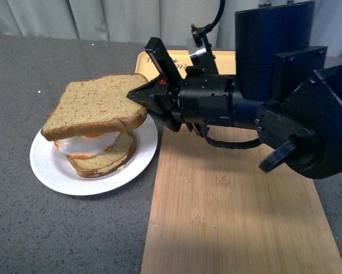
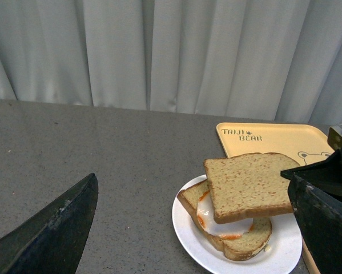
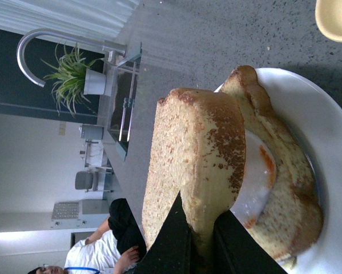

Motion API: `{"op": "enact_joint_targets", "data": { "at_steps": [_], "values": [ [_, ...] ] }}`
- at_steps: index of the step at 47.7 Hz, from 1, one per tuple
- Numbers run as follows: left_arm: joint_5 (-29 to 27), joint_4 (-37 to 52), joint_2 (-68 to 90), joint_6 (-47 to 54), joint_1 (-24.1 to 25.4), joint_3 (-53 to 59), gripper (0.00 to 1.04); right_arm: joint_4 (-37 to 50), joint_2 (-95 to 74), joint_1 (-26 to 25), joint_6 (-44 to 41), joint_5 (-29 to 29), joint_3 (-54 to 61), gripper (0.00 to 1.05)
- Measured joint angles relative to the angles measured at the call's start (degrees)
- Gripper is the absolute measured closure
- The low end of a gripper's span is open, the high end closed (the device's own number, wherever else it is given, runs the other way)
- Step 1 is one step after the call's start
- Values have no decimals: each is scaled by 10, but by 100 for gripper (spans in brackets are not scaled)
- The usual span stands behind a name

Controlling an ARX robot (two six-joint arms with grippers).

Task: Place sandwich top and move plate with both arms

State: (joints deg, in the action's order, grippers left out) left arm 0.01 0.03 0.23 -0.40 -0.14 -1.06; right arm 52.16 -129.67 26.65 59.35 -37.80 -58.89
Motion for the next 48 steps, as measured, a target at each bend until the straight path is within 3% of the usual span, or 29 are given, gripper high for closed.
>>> {"op": "enact_joint_targets", "data": {
  "at_steps": [17,20,25,39,44,48],
  "values": [
    [0,0,0,0,0,0,7,-71,-47,31,3,17,-65,101],
    [0,0,0,0,0,0,7,-82,-43,28,-13,28,-51,86],
    [0,0,0,0,0,0,7,-103,-28,20,-46,53,-25,72],
    [0,0,0,0,0,0,7,-111,90,-30,-208,234,72,29],
    [0,0,0,0,0,0,7,-103,141,-54,-336,368,114,8],
    [0,0,0,0,0,0,7,-59,169,-77,-424,451,157,10]
  ]
}}
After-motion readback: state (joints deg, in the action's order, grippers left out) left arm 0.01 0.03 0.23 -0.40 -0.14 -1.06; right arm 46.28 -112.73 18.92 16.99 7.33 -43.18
